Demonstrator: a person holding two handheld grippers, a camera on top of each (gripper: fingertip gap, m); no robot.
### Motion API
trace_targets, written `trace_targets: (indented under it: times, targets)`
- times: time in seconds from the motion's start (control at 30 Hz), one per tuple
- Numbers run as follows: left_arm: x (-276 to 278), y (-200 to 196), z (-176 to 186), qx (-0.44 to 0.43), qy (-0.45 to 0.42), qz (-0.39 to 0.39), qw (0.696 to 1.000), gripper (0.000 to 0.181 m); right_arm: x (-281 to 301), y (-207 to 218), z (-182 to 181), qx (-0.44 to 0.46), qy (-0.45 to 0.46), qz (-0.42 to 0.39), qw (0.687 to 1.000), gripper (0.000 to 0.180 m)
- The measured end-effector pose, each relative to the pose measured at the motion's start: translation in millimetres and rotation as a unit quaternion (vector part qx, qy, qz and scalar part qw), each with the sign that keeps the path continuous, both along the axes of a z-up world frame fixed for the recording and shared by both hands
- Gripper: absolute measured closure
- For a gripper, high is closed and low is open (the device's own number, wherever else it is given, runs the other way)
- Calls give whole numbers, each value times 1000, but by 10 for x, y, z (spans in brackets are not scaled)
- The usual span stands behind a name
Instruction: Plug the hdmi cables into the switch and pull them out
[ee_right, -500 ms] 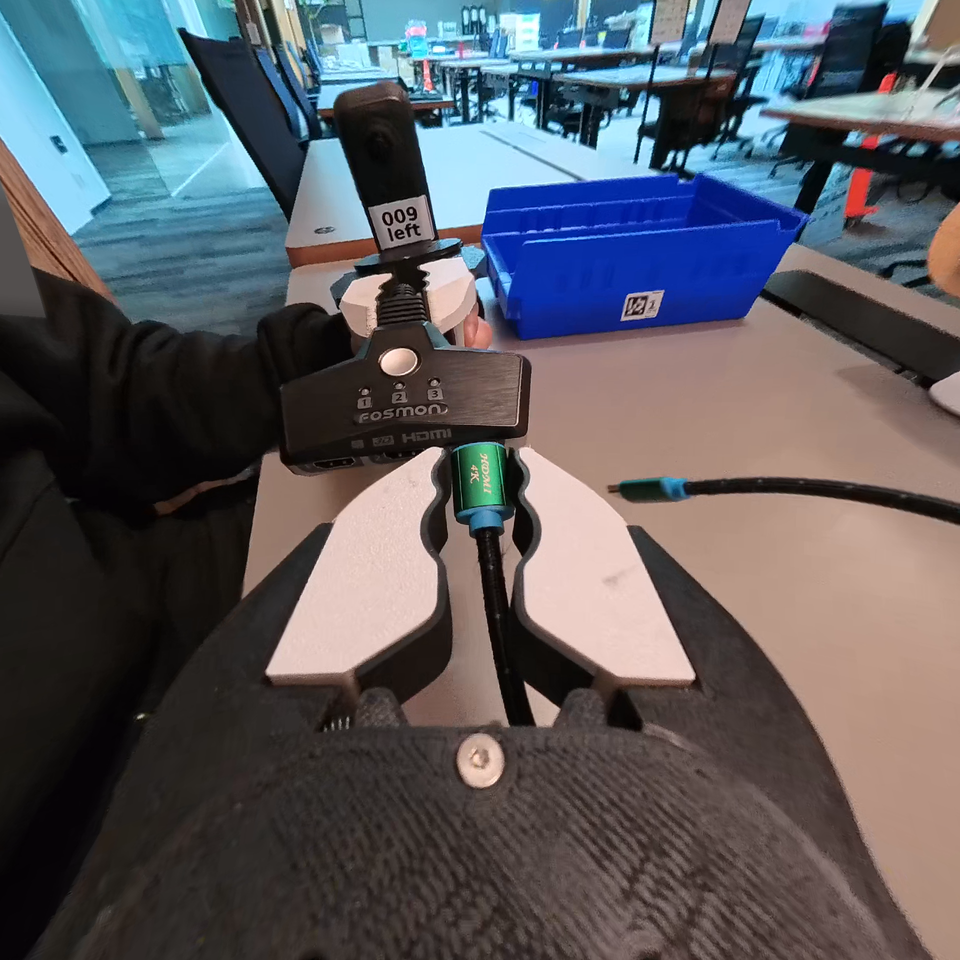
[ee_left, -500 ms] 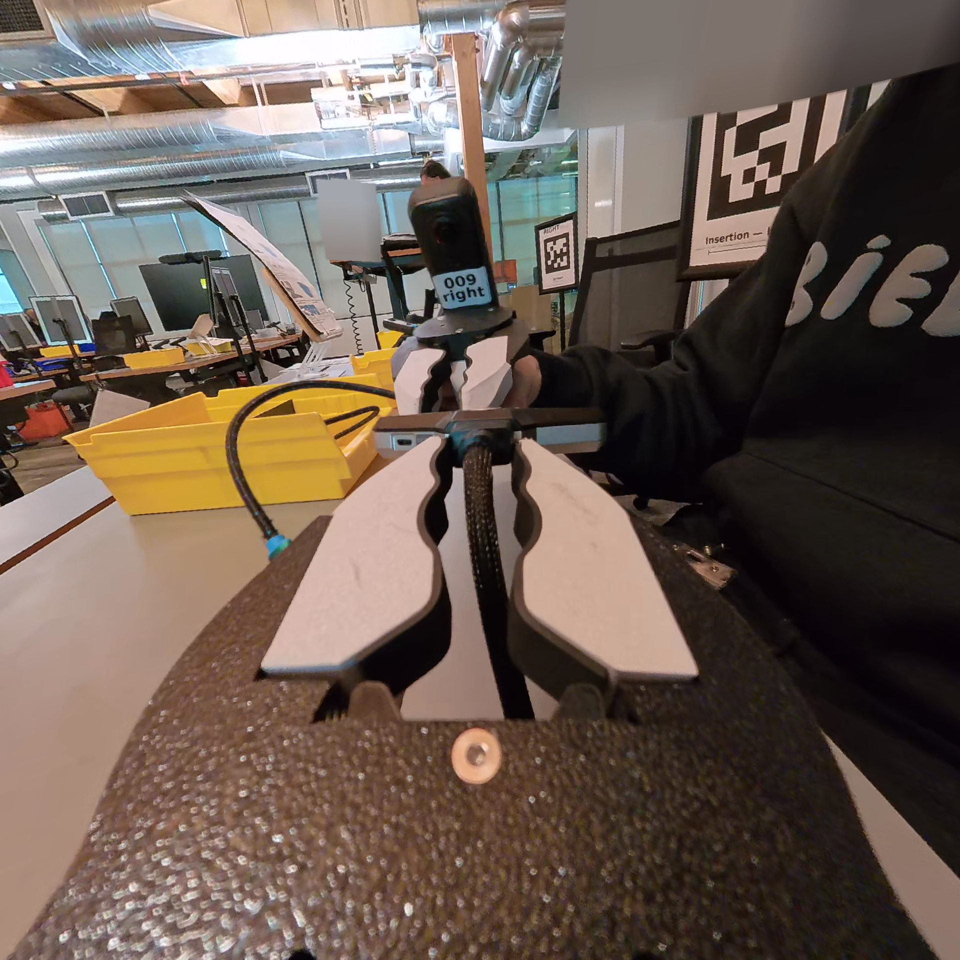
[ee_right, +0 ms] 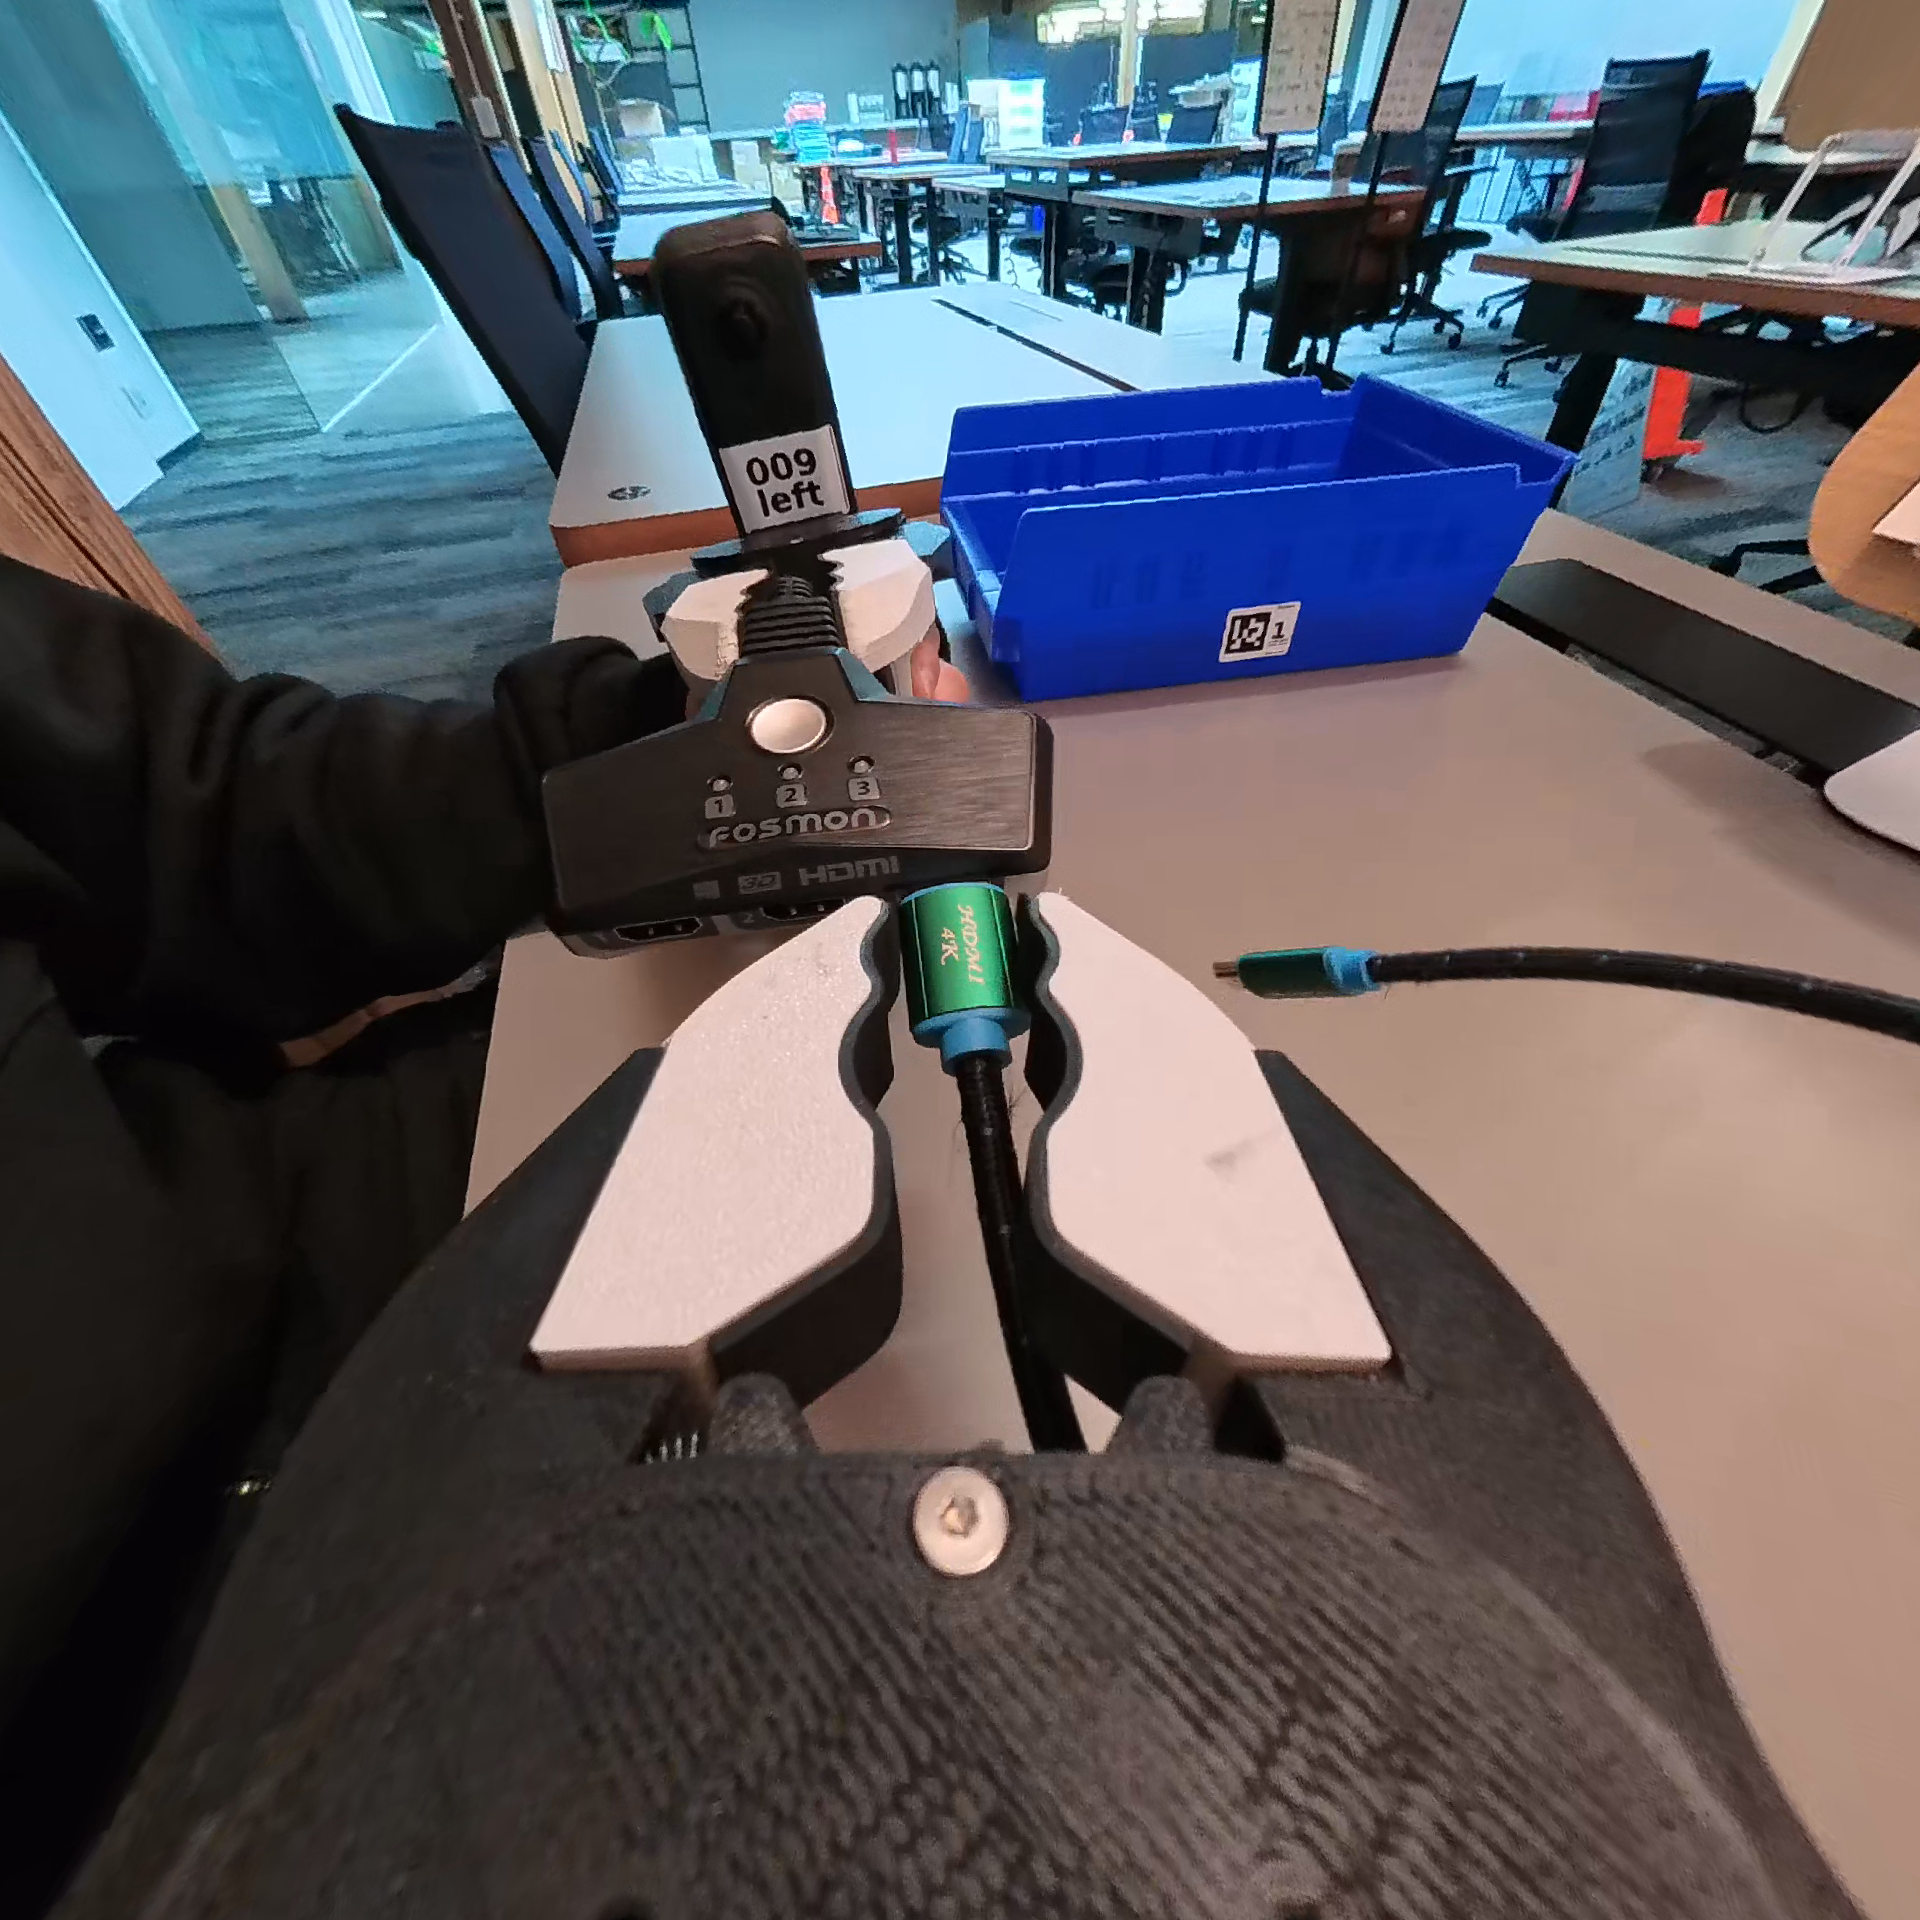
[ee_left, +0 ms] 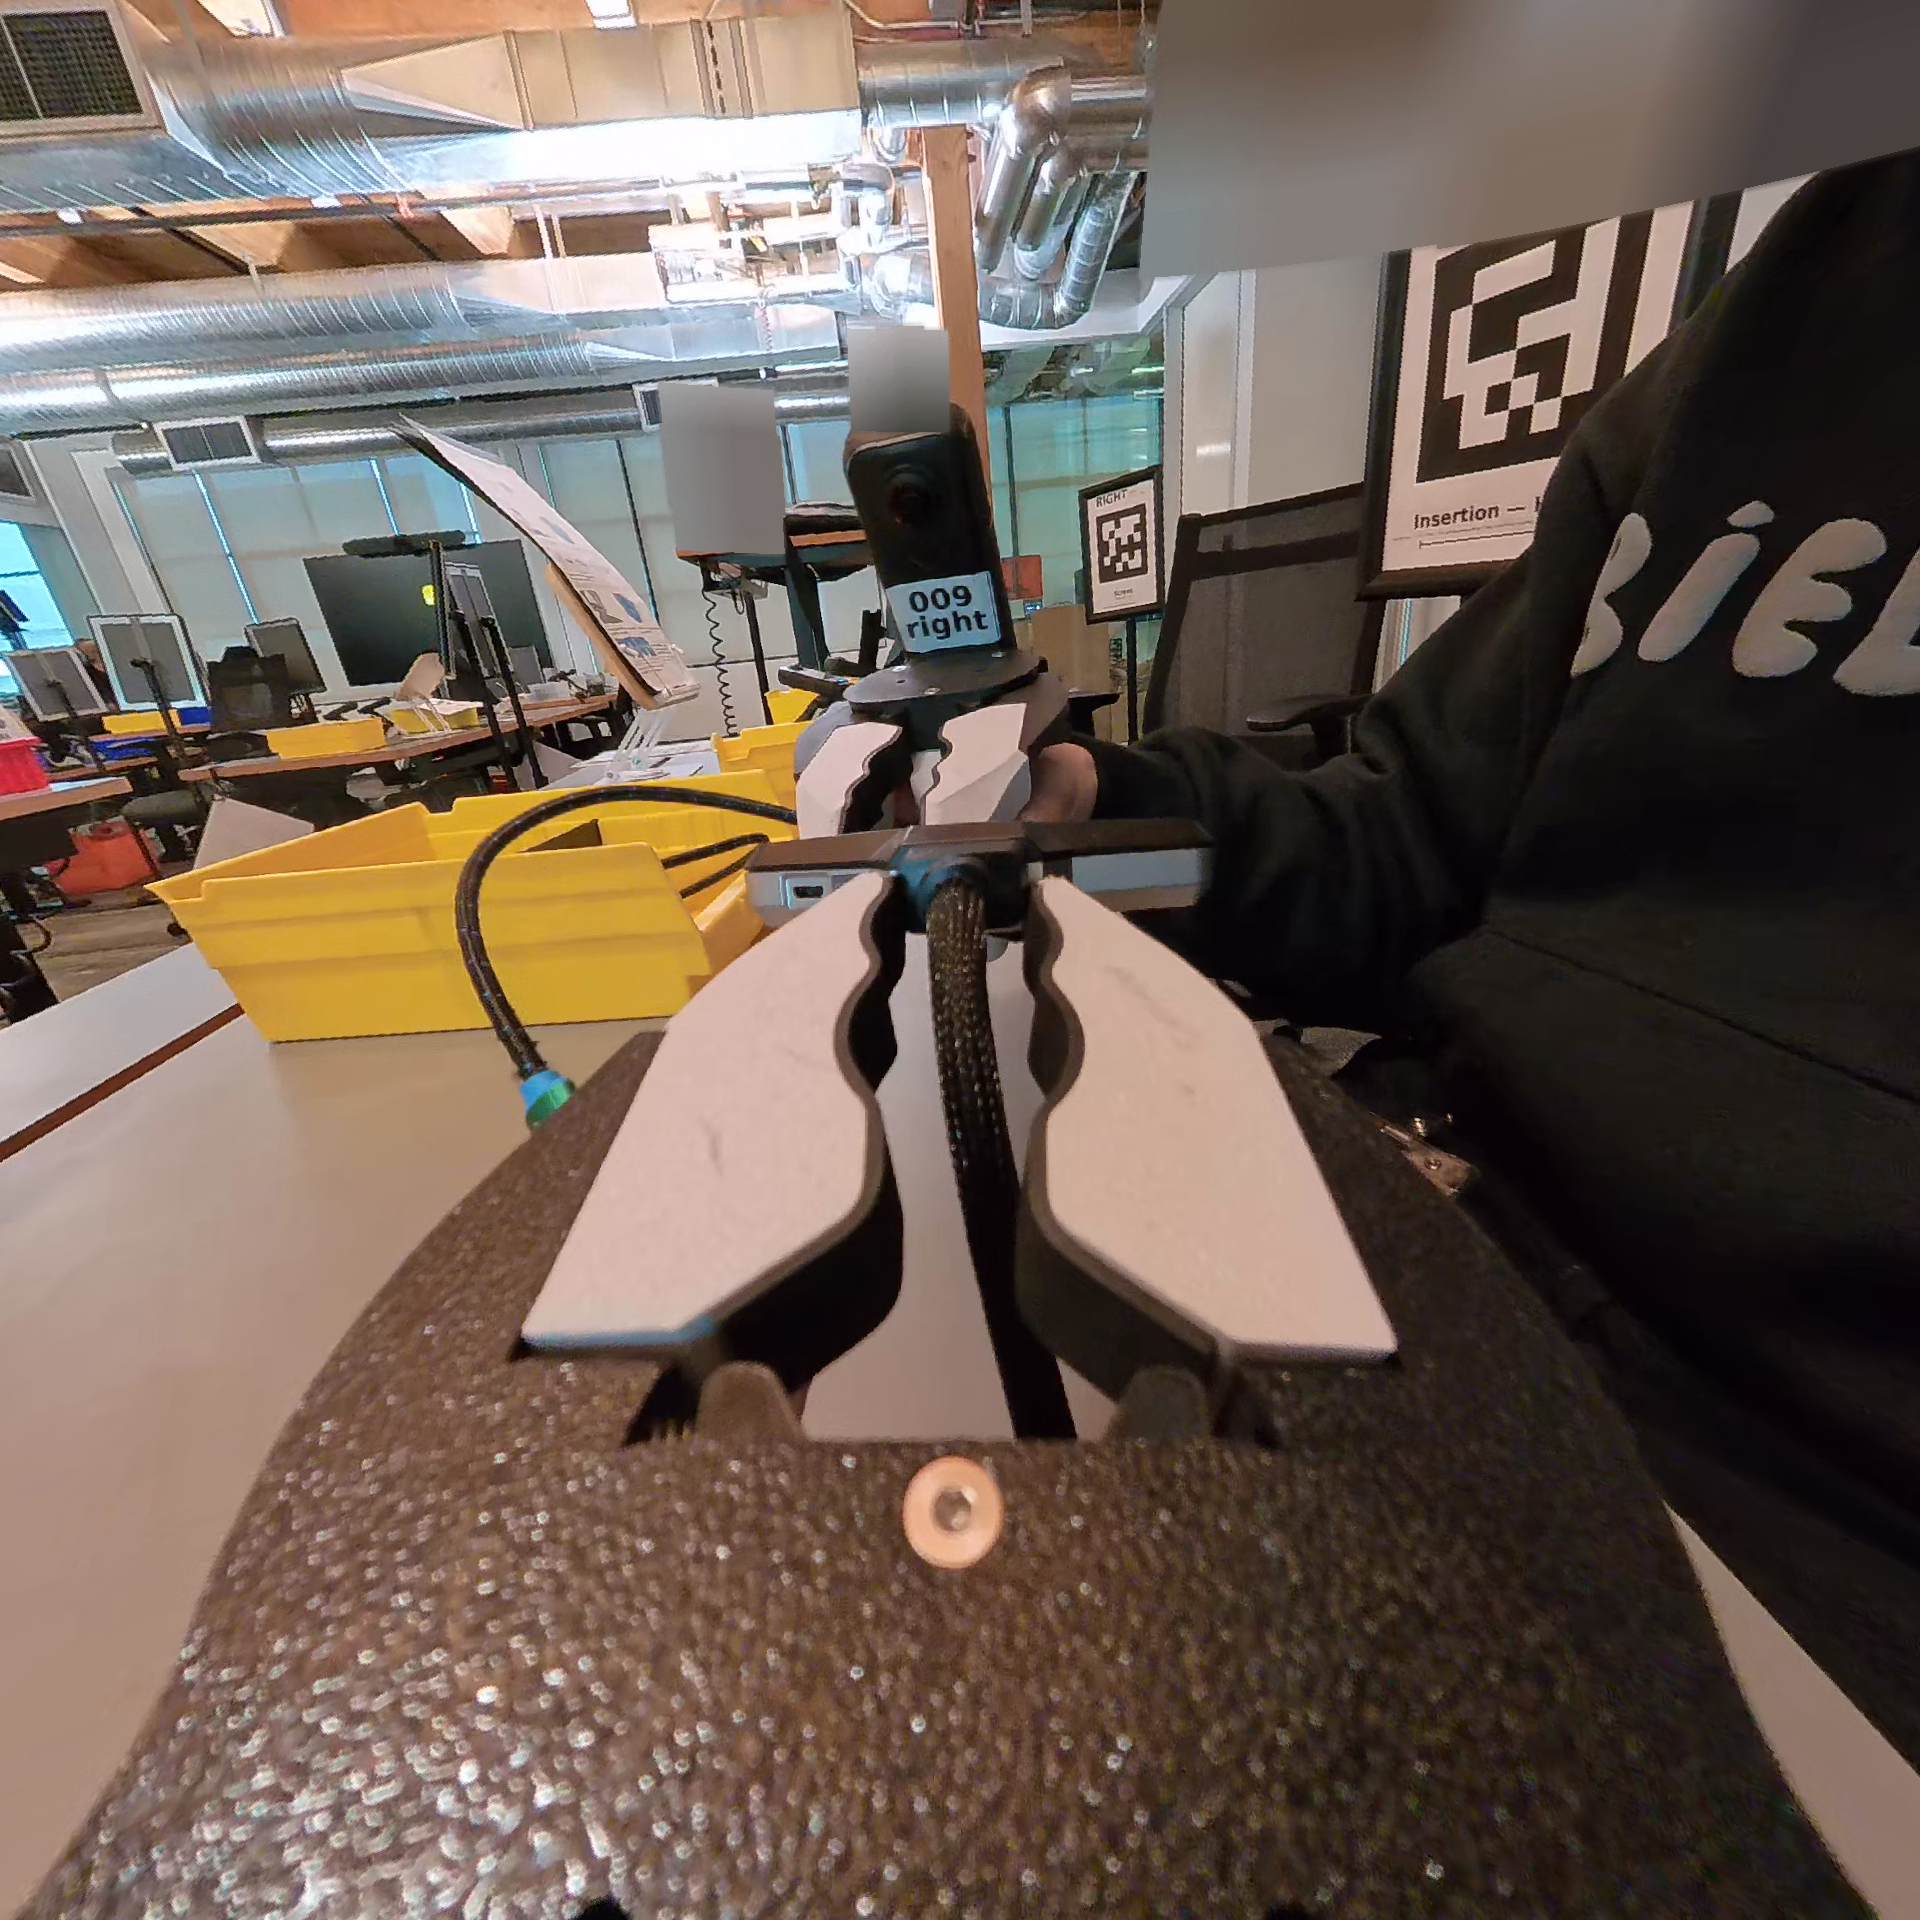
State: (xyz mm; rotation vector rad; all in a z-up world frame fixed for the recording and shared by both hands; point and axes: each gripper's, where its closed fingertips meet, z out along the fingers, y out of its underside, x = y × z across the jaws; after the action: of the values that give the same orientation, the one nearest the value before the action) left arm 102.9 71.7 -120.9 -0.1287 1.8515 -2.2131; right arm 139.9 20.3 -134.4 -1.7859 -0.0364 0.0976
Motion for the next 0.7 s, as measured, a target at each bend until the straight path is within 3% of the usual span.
trace_targets:
  times: [0.53, 0.57, 0.6, 0.63, 0.67, 0.7]
  targets:
    - [-9, -50, -10, 18, 4, 0, 1000, 159, 3, -92, 49, -41, -54, 7, 998, 158]
    - [-20, 14, 36, 4, -6, 4, 1000, 158, 90, -142, 28, -52, -59, -14, 997, 158]
    - [-42, 204, 176, -47, -19, 13, 999, 159, 421, -329, -8, -80, -89, -98, 988, 158]
    - [-49, 464, 348, -107, -31, 36, 993, 159, 583, -527, 57, -66, -72, -121, 988, 159]
    - [-35, 629, 437, -129, -43, 63, 989, 159, 518, -611, 284, 6, -7, -86, 996, 159]
    - [-6, 625, 437, -114, -46, 79, 989, 159, 464, -642, 496, 60, 1, -75, 995, 159]
